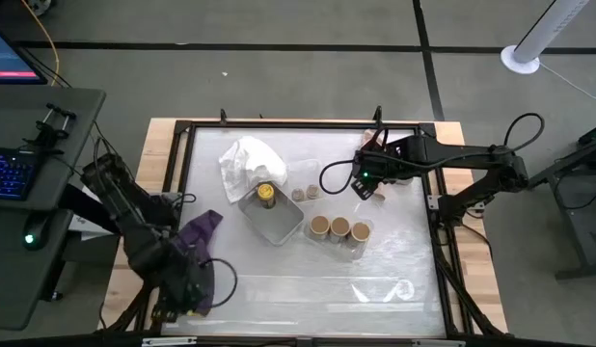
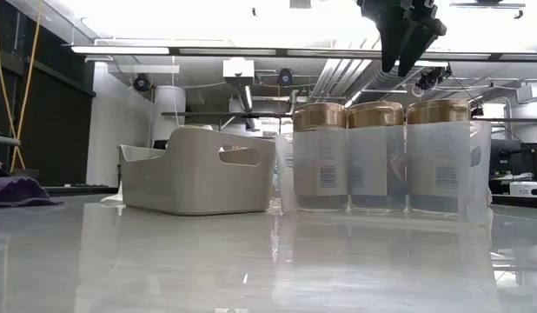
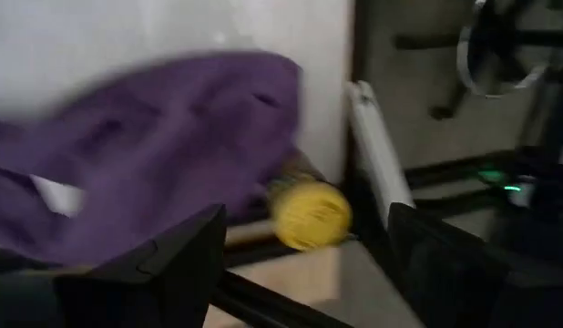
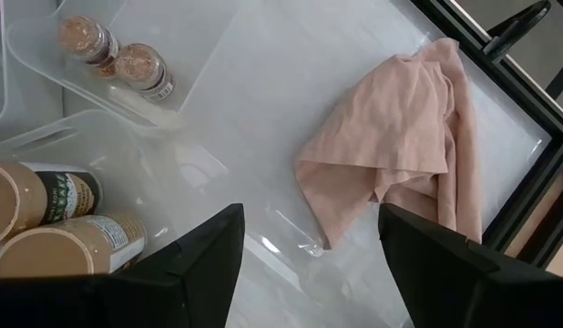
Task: Sort spices by type
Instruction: Put the yellow seasoning bottle into the gray bin
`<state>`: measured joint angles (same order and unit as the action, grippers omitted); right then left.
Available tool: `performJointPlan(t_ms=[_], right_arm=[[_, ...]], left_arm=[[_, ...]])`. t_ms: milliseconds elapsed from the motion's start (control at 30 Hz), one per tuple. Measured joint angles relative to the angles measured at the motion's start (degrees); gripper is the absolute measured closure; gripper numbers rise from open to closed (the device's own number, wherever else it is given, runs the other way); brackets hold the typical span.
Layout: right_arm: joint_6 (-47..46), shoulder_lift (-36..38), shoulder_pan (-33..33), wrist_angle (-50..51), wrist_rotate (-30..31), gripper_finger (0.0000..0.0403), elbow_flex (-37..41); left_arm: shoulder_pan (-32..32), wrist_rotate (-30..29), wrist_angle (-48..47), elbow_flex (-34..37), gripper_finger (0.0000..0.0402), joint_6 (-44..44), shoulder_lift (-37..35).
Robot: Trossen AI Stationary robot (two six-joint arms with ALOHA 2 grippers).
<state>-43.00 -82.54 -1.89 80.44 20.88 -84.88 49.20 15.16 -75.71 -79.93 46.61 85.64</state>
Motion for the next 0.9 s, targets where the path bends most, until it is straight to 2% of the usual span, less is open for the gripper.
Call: performJointPlan(t_ms=[67,167,333,600,733,900], right_arm=[[0.0,0.0,0.0,-0.1,0.0,0.0153,0.0],[-0.2,0.0,0.0,-0.5,0.0,0.0153,0.0],[-0.3,0.0,0.0,-1.0,0.0,0.0153,0.0],[-0.5,0.0,0.0,-1.4,0.0,0.0153,0.0],[-0.5,0.0,0.0,-1.8,0.0,0.0153,0.0],[-0.5,0.0,0.0,-2.3,0.2,0.0153,0.0]], left_arm=[[1.9,1.5,3.0,0.4,0.011,4.5,-0.1],[4.4,0.4,7.7,0.5,0.011,9.5,-0.1],[7.0,-0.4,5.3,0.5,0.011,15.2,1.5],[8.8,0.5,4.9,0.5,0.011,15.4,5.6],[9.3,2.6,4.6,0.8,0.011,15.4,7.3],[9.3,6.9,5.8,5.0,0.011,16.3,7.2]])
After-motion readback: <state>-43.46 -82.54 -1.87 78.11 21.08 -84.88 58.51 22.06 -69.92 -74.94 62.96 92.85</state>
